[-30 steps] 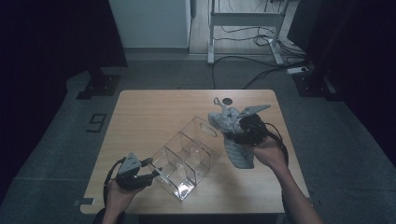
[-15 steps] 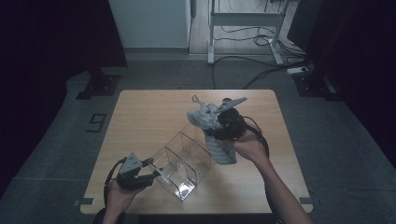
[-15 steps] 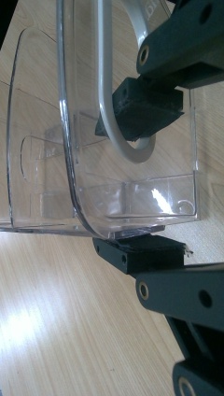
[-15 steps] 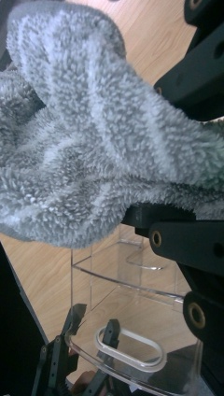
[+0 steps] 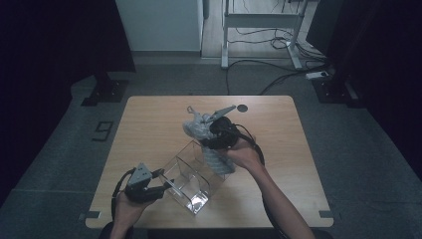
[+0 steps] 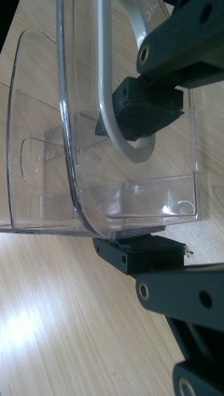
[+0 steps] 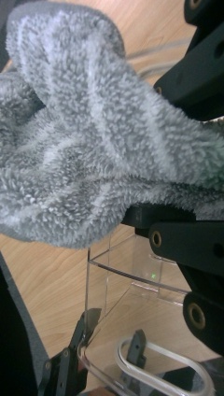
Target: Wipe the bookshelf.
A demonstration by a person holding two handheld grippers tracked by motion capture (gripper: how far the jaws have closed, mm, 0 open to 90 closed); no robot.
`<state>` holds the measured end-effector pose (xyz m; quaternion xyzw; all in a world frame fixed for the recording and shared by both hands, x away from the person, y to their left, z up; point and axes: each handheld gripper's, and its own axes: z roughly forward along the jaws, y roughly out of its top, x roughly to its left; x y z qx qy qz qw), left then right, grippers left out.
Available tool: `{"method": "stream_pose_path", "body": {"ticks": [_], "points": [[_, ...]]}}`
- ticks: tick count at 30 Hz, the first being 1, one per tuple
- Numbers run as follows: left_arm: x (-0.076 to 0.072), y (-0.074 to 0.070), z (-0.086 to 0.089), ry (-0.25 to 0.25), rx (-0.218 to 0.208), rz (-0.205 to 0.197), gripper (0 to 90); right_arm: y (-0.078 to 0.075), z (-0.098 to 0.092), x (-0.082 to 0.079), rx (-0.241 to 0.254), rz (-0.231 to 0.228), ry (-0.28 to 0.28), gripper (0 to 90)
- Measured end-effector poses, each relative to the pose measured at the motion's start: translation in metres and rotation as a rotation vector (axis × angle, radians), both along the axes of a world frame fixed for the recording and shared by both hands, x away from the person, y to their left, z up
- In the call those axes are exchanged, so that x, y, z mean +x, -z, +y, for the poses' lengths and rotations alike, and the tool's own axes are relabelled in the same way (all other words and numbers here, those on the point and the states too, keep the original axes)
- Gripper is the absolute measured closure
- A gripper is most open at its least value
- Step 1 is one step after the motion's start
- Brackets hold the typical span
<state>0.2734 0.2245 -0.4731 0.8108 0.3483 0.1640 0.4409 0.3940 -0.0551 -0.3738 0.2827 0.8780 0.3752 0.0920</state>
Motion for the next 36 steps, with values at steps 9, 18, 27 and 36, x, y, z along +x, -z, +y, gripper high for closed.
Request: {"method": "stream_pose_path", "body": {"ticks": [9,18,27,36], "points": [[0.0,0.0,-0.001,-0.003,0.002,0.0,42.9,0.025,0.024,0.013,-0.063,0.012,0.012,67.1],[-0.001,-0.001,-0.003,-0.018,0.017,0.0,43.1,0.04,0.036,0.015,-0.141,0.009,0.012,69.5],[-0.002,-0.002,-0.005,-0.037,0.026,0.008,43.7,0.04,0.027,0.008,-0.143,0.005,0.014,68.6],[-0.002,-0.002,-0.005,-0.041,0.026,0.01,43.8,0.042,0.01,0.0,-0.13,0.008,0.013,68.1]]}}
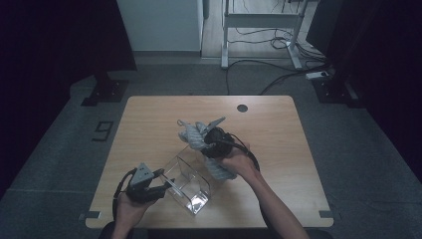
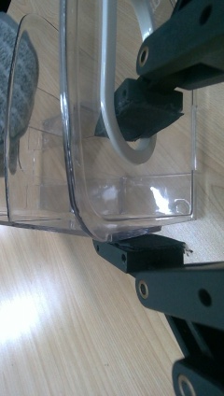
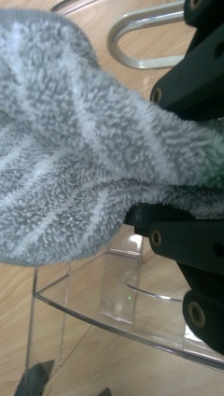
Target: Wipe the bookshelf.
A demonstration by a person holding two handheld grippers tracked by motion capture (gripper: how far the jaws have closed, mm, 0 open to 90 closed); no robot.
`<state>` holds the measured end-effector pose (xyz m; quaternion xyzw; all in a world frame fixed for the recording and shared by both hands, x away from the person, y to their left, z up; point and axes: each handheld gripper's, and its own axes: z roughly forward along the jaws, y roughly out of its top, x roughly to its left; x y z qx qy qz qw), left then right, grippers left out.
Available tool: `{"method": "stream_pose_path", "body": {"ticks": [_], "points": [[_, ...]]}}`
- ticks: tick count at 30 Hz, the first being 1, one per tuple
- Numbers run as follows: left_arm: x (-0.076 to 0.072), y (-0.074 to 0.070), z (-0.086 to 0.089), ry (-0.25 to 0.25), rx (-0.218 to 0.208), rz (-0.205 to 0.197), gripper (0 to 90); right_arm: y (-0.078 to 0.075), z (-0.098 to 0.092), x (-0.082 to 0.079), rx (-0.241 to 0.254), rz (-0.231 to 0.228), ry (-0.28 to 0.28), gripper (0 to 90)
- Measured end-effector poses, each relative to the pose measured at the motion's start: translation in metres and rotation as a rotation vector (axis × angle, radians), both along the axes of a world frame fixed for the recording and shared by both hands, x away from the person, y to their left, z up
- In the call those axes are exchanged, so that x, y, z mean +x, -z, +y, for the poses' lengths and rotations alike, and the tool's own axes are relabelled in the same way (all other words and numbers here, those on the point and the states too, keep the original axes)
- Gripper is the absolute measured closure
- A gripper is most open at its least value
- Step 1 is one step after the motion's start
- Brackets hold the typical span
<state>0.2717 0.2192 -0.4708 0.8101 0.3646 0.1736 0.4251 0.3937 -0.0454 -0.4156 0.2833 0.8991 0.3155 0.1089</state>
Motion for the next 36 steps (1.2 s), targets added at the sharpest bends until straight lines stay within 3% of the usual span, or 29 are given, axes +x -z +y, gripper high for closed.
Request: {"method": "stream_pose_path", "body": {"ticks": [9,26,36], "points": [[0.0,0.0,0.0,-0.003,-0.004,-0.001,43.9,0.002,-0.013,-0.013,0.004,-0.011,0.003,68.1],[0.0,0.001,0.0,-0.005,-0.01,-0.002,43.9,0.013,-0.045,-0.034,0.066,0.004,0.013,68.0],[0.0,0.001,0.0,-0.003,-0.012,-0.003,43.8,0.02,-0.056,-0.044,0.069,0.004,0.016,68.1]]}}
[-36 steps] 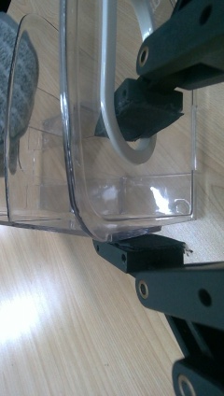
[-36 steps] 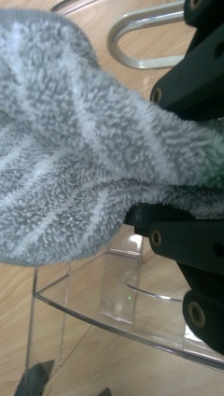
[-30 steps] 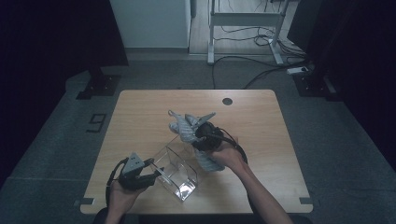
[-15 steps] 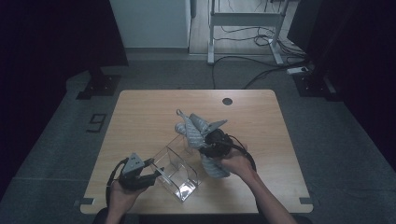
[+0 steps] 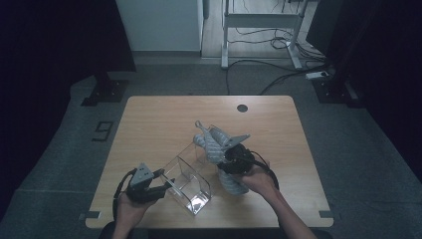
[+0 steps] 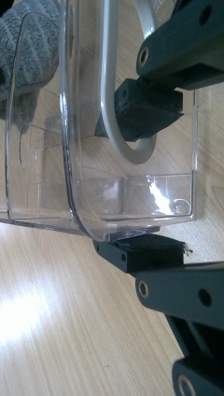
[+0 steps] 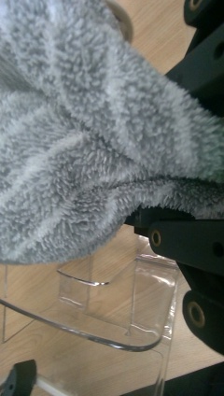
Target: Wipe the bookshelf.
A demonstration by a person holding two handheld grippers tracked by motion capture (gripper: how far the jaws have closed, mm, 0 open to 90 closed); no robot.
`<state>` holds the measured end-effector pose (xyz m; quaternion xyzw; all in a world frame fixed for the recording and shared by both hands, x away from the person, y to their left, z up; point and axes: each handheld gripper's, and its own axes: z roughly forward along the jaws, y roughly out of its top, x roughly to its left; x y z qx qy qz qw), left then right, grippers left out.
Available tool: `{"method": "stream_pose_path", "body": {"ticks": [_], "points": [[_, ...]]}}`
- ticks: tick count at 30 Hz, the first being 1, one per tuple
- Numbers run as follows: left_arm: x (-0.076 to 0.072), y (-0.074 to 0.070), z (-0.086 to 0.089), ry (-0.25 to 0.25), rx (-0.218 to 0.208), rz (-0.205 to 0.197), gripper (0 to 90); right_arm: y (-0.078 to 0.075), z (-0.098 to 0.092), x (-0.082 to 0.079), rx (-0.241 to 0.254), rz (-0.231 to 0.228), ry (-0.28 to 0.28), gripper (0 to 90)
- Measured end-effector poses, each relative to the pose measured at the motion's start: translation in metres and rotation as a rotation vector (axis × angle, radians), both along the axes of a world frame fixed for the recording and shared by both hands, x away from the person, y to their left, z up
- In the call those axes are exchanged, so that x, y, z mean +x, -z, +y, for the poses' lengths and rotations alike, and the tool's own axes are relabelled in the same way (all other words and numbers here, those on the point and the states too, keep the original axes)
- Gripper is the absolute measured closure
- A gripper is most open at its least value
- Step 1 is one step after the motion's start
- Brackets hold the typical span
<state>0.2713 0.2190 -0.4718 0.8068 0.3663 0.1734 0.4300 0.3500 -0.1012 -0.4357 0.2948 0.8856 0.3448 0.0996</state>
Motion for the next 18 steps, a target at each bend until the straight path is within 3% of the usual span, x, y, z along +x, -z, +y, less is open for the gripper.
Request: {"method": "stream_pose_path", "body": {"ticks": [10,12,18], "points": [[0.0,0.0,-0.002,-0.005,0.001,-0.005,43.8,0.015,-0.013,-0.005,-0.014,0.015,0.011,68.2],[0.0,0.0,-0.004,-0.016,0.003,-0.005,43.6,0.023,-0.015,-0.003,-0.052,0.01,0.031,68.0],[0.002,0.001,-0.005,-0.029,-0.005,-0.004,43.2,0.045,-0.014,0.008,-0.059,0.04,0.044,67.8]]}}
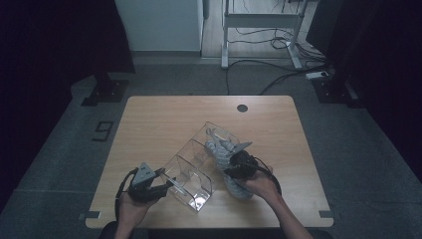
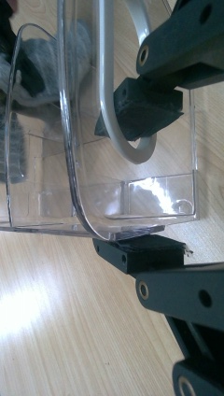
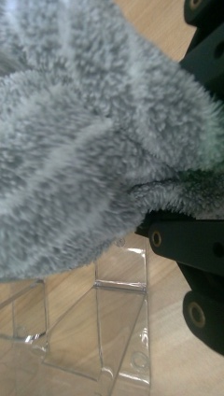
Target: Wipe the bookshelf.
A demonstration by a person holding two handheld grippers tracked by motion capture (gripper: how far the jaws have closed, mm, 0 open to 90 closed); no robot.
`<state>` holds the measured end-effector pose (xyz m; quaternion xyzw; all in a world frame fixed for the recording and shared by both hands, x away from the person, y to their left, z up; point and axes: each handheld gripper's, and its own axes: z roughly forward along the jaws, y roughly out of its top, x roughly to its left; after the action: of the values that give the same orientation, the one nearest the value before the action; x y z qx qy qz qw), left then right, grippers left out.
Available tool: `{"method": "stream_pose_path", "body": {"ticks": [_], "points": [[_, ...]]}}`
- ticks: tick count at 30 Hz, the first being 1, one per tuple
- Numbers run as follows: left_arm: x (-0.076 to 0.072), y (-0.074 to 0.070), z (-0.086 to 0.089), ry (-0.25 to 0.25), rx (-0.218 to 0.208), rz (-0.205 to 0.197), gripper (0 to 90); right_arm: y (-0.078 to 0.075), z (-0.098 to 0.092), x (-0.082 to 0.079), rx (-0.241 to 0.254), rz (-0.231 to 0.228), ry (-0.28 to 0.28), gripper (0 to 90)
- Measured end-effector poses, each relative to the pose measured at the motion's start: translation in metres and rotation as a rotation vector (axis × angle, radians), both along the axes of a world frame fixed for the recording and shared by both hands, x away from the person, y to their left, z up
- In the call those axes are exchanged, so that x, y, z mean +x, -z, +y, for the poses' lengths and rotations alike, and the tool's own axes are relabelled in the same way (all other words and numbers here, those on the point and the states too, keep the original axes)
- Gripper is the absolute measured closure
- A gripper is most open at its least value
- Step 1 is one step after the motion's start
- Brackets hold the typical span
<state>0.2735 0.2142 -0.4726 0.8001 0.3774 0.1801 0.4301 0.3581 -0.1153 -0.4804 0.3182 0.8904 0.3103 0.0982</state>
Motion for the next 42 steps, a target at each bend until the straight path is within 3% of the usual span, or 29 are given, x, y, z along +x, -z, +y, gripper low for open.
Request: {"method": "stream_pose_path", "body": {"ticks": [24,33,42], "points": [[0.008,0.003,-0.002,-0.02,-0.026,-0.009,42.5,0.045,0.004,0.019,-0.037,0.035,0.042,67.4],[0.006,0.004,0.001,0.005,-0.021,-0.047,39.2,0.038,0.002,0.014,-0.052,0.032,0.039,67.1],[0.005,0.004,0.004,0.013,-0.034,-0.05,42.1,0.008,-0.011,0.002,0.01,0.016,0.035,67.6]]}}
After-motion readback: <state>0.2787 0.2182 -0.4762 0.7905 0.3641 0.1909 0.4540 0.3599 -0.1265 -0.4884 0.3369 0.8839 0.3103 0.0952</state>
